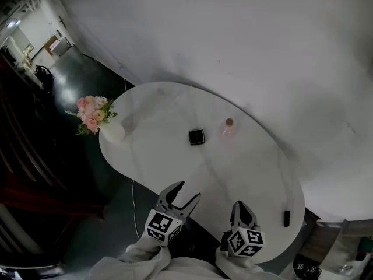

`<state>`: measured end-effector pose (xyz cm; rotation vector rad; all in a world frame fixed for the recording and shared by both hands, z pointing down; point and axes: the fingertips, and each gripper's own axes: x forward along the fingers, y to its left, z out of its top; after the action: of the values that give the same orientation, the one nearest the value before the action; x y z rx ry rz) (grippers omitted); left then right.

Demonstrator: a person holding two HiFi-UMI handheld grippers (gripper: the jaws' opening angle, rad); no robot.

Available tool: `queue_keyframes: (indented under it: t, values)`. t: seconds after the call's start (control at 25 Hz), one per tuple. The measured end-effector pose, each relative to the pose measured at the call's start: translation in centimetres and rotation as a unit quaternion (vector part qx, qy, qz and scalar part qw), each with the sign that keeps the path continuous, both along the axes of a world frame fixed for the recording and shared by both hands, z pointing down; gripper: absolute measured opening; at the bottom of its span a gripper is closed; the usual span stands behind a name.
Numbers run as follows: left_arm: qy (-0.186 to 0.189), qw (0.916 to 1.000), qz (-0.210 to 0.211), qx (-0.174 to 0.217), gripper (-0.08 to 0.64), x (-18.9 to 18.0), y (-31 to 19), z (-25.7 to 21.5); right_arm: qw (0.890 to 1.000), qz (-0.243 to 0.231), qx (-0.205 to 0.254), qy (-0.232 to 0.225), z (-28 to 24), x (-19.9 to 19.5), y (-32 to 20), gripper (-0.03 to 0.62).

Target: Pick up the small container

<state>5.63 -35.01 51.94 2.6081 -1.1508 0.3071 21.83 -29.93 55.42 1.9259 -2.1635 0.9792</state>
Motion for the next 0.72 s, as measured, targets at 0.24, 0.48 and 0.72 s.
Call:
queue_keyframes:
  t: [0.24, 0.48, 0.72]
  values:
    - [-0.003, 0.9999, 0.014, -0.001, 0.250, 0.9, -1.3, 0.2, 1.000, 0.013, -0.007, -0.002, 0.4, 0.6, -0.2, 0.051]
    - [-0.003, 0.9993, 0.038, 0.000, 0.250, 1.1, -3.3, 0.4, 0.999, 0.038, -0.015, 0.004, 0.9, 0.9, -0.6, 0.051]
    - [0.004, 0.9964, 0.085, -0.005, 0.250, 1.5, -5.8, 0.1, 0.997, 0.081, -0.013, 0.012, 0.1, 0.9, -1.8, 0.051]
